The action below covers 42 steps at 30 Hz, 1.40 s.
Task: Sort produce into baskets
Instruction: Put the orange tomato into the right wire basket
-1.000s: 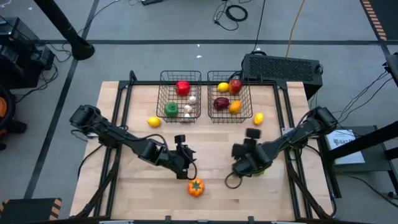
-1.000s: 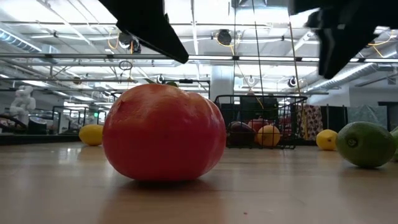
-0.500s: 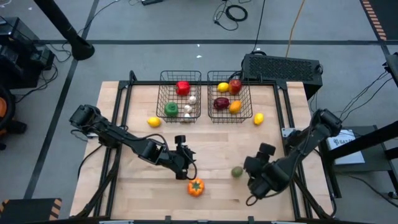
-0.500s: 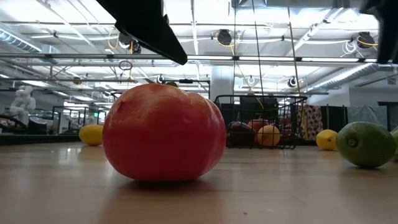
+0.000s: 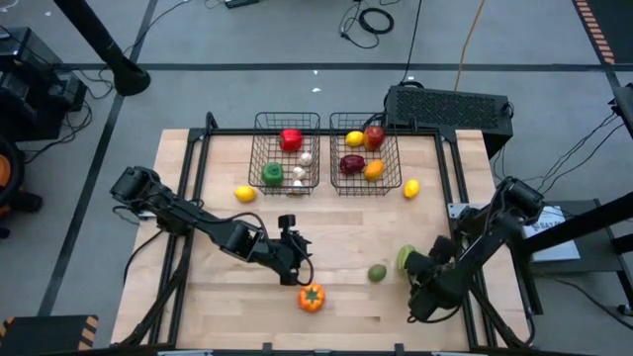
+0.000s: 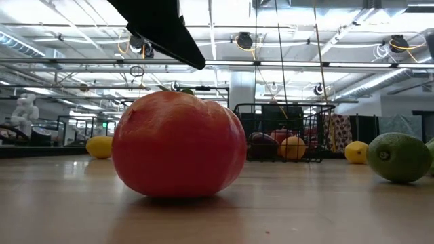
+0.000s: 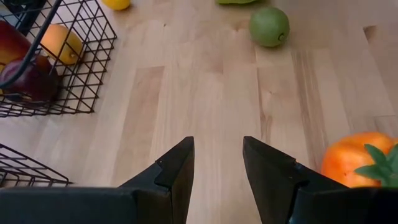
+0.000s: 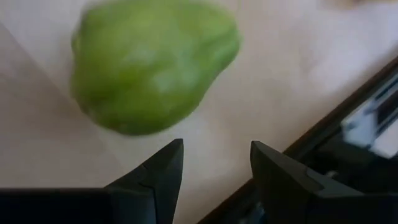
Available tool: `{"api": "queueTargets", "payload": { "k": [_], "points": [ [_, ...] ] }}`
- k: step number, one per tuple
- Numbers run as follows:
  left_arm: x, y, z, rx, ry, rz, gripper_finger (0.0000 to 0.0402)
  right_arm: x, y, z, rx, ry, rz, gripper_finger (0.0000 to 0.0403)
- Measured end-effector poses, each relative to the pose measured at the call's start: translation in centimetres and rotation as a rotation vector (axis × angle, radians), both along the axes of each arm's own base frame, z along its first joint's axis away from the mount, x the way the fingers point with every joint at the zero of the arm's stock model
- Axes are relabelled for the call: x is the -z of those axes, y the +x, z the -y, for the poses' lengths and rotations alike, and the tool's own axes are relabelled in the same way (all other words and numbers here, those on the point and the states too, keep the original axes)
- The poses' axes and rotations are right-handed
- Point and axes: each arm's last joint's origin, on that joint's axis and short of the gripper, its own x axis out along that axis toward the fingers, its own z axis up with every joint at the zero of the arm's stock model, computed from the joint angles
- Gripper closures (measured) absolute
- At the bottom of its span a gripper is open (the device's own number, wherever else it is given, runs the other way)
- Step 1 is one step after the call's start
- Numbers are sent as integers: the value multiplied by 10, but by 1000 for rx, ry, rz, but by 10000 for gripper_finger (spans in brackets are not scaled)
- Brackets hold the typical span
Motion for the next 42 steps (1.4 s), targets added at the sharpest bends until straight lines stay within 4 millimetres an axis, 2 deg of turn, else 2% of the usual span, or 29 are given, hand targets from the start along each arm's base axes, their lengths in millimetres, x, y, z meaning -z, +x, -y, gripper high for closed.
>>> {"api": "queueTargets", "payload": {
  "k": [7, 19, 24, 30, 33, 38, 42],
  "points": [
    [0, 0, 0, -2, 3, 0, 256, 19, 4, -6, -4, 134, 68, 224],
    [0, 0, 0, -3, 4, 0, 256, 21, 16, -13, -54, 166, 241, 225],
    [1, -1, 0, -3, 9, -13, 256, 20, 19, -15, -72, 198, 233, 225],
    [6, -7, -1, -17, 11, -90, 256, 2, 29, -27, -124, 261, 275, 225],
    [11, -14, 1, -5, -25, -171, 256, -11, 34, -35, -166, 255, 359, 225],
    [16, -27, 6, -97, -64, -252, 256, -30, 44, -47, -338, 137, 576, 225],
    [14, -31, 28, -7, -106, -210, 256, -38, 56, -53, -472, -29, 797, 225]
  ]
}}
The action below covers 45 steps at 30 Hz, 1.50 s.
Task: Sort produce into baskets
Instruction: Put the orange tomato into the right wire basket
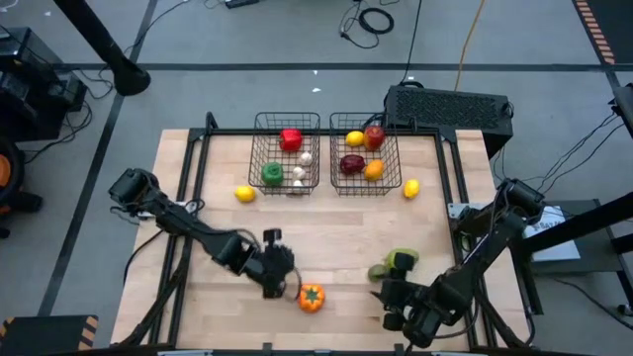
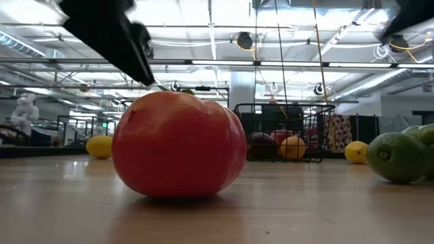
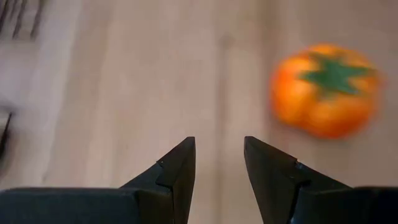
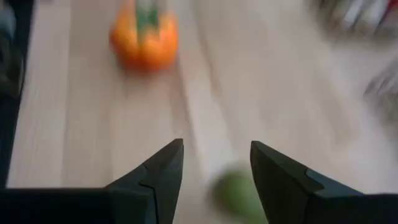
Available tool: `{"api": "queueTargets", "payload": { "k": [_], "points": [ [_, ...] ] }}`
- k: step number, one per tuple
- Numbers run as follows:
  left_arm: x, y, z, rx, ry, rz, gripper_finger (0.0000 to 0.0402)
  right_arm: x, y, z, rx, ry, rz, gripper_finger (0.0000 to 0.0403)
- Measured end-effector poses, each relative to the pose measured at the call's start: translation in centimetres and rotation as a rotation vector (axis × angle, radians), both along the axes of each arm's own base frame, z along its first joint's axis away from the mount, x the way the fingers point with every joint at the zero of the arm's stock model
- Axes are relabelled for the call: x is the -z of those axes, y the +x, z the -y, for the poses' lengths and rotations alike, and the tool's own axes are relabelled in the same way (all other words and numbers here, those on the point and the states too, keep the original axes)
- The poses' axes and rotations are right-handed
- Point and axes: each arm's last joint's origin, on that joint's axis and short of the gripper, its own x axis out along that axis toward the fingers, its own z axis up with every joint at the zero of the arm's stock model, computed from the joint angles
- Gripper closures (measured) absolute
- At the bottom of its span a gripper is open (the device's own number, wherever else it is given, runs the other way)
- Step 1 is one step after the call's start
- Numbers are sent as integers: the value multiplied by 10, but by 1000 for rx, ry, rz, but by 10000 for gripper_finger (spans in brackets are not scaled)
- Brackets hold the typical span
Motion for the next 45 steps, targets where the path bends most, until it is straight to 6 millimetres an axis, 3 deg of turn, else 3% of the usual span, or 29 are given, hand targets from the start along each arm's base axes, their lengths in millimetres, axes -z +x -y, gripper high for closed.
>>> {"api": "queueTargets", "payload": {
  "k": [6, 10, 16, 32, 45],
  "points": [
    [6, -16, 35, 273, 280, 39, 256, -5, 18, 0, -64, -143, 108, 225],
    [7, -10, 50, 350, 326, 135, 256, -5, 26, 8, -40, -151, 104, 225],
    [20, 3, 54, 453, 407, 158, 256, -5, 33, 16, -37, -181, 86, 225],
    [54, 13, 65, 664, 689, 106, 256, -5, 49, 36, -3, -232, 57, 225],
    [53, 13, 69, 686, 734, 132, 256, -4, 49, 37, 1, -236, 52, 225]
  ]
}}
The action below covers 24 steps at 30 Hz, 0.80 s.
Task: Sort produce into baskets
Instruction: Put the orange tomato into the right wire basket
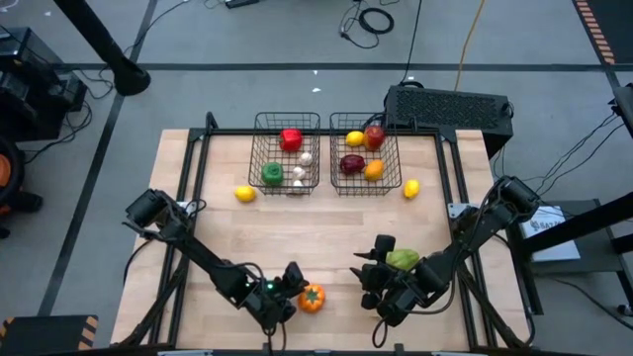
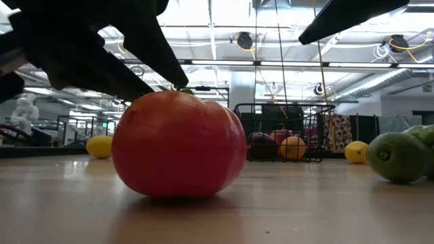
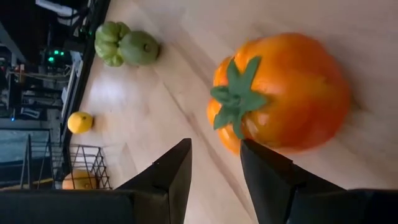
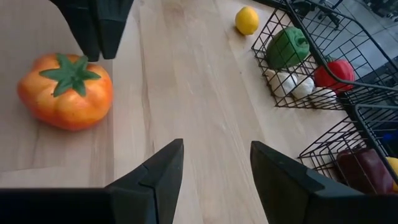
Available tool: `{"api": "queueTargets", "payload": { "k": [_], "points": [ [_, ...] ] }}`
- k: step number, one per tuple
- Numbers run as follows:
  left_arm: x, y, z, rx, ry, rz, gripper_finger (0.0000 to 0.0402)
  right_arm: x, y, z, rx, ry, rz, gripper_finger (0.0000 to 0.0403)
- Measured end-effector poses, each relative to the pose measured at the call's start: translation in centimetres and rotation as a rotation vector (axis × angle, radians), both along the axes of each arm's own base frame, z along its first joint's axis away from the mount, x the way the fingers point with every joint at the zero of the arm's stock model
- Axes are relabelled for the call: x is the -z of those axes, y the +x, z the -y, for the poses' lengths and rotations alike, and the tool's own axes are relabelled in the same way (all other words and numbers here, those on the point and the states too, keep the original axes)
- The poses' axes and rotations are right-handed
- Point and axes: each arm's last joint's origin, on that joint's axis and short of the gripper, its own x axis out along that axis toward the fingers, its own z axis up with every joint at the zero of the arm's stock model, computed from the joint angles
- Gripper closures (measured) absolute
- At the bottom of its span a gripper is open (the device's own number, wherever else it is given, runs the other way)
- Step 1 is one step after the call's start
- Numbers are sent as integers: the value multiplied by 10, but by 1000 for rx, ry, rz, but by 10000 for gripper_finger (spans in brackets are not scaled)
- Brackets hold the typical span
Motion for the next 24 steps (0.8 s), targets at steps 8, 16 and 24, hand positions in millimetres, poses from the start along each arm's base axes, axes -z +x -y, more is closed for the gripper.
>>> {"api": "queueTargets", "payload": {
  "k": [8, 16, 24],
  "points": [
    [-1, 1, 2, 20, -28, 7, 256, 0, 0, 0, 2, 2, 1, 225],
    [-1, 1, 3, 40, -47, -8, 259, 0, 0, 0, 4, 5, 2, 225],
    [-1, 1, 4, 52, -66, -12, 330, 0, 0, 0, 4, 5, 3, 225]
  ]
}}
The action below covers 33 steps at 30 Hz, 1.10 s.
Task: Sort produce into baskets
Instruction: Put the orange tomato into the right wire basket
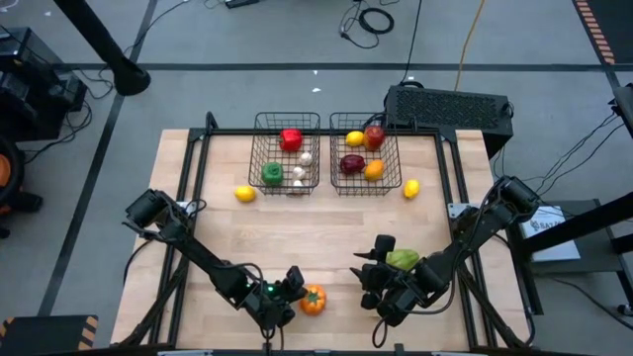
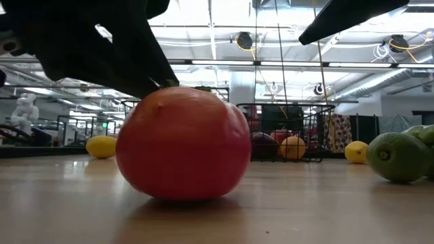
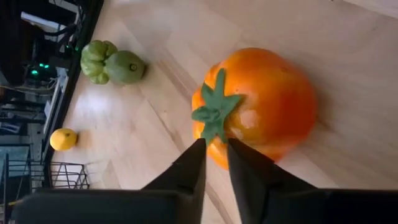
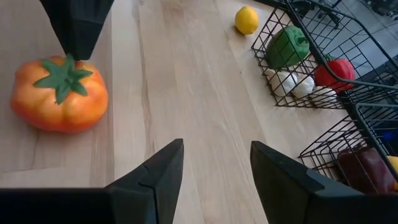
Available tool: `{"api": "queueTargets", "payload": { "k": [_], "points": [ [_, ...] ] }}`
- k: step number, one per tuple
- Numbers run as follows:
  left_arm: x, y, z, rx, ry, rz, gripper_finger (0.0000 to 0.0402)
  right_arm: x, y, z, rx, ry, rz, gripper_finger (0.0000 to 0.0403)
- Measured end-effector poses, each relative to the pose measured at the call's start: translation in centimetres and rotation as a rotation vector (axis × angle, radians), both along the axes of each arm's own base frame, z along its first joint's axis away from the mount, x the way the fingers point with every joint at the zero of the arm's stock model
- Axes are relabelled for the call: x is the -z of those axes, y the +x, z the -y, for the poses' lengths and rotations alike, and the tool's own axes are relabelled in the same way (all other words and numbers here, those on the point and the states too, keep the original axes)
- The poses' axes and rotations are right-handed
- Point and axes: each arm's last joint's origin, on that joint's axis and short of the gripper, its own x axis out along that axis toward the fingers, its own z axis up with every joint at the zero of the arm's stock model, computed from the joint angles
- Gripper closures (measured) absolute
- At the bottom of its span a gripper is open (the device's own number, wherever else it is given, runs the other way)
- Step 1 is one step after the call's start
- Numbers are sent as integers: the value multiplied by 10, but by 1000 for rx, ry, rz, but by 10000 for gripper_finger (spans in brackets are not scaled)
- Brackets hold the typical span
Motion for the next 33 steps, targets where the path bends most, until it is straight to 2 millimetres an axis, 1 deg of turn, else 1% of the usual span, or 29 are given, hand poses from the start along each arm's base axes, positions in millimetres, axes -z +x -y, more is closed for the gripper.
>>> {"api": "queueTargets", "payload": {
  "k": [7, 9, 17, 24, 33],
  "points": [
    [-1, 1, 3, 41, -60, -13, 388, 0, 0, 0, 0, 0, 0, 225],
    [-1, 1, 3, 43, -63, -13, 396, 0, 0, 0, 0, 0, 0, 225],
    [-2, 2, 3, 42, -76, 3, 398, 0, 0, 0, 0, 1, 0, 225],
    [-8, 6, 6, 31, -113, 76, 400, 0, 0, -1, 5, 12, 10, 225],
    [-17, 16, 1, -29, -88, 123, 401, 0, 0, -1, 3, 29, 4, 225]
  ]
}}
